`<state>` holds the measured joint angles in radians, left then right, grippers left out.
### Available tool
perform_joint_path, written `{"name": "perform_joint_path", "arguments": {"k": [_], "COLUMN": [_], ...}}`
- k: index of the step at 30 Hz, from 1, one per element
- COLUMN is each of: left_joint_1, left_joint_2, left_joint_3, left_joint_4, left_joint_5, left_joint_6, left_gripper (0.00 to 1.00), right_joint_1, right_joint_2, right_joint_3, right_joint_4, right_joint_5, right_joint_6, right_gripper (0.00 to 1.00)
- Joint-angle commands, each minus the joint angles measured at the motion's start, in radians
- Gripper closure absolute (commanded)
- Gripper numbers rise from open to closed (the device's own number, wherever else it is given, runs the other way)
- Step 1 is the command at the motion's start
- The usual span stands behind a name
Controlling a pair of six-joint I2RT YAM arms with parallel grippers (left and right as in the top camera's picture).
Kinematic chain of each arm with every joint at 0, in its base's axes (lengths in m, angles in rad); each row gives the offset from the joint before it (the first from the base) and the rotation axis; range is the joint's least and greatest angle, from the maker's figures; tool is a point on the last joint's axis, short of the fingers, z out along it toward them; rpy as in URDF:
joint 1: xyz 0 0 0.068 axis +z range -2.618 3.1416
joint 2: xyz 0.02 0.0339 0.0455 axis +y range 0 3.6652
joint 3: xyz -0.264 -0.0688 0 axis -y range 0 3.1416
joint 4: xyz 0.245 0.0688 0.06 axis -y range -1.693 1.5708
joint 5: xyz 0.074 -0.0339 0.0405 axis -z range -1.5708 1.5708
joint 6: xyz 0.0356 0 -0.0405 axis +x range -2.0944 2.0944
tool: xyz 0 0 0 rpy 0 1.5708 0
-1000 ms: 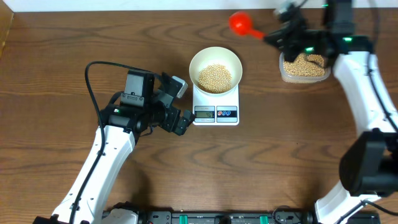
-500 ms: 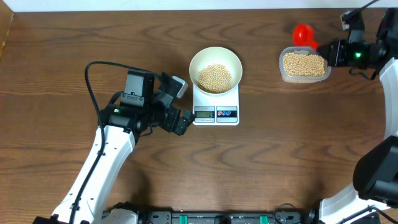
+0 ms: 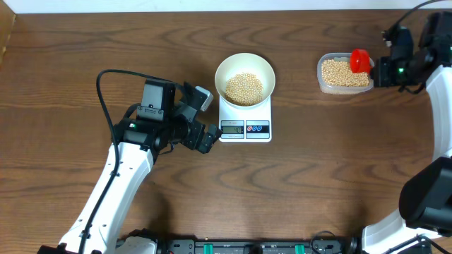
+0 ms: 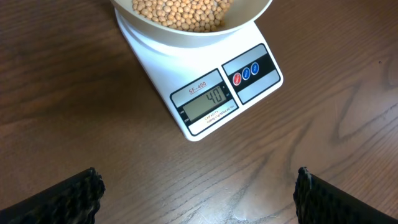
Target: Scoop item into bowl and weigh 50g on scale
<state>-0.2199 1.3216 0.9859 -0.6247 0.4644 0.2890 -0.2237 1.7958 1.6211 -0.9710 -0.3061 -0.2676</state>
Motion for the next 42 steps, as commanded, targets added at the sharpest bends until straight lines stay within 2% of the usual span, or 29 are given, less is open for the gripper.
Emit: {"name": "perform_joint_path", "arguments": {"k": [1, 14, 24, 31, 42], "left_joint_1": [0.0, 0.0, 0.0, 0.0, 0.0], "left_joint_2": [0.003, 0.003, 0.003, 0.003, 0.003], "left_joint_3": [0.0, 0.0, 0.0, 0.0, 0.0], "left_joint_4": [-0.003, -0.003, -0.003, -0.003, -0.003], "left_joint_5": [-0.006, -0.006, -0.005, -0.005, -0.005], "left_joint_6": [0.006, 0.006, 0.006, 0.006, 0.006], "left_gripper": [0.0, 0.0, 0.0, 0.0, 0.0], "right_joint_1": [0.027, 0.048, 0.057, 0.075, 0.03], "right_joint_2": [0.015, 0.056, 0.056, 0.056, 0.056], "right_joint_3": [-0.002, -0.006, -0.08, -0.087, -0.087], "right_joint_4": [-0.002, -0.002, 0.035, 0.051, 0.065], "right_joint_5": [0.048, 0.072, 0.066, -0.011, -0.098], "right_joint_6": [-0.041, -0.04, -0.04, -0.037, 0.084], "right_gripper": [0.99, 0.99, 0.99, 0.99, 0.99]}}
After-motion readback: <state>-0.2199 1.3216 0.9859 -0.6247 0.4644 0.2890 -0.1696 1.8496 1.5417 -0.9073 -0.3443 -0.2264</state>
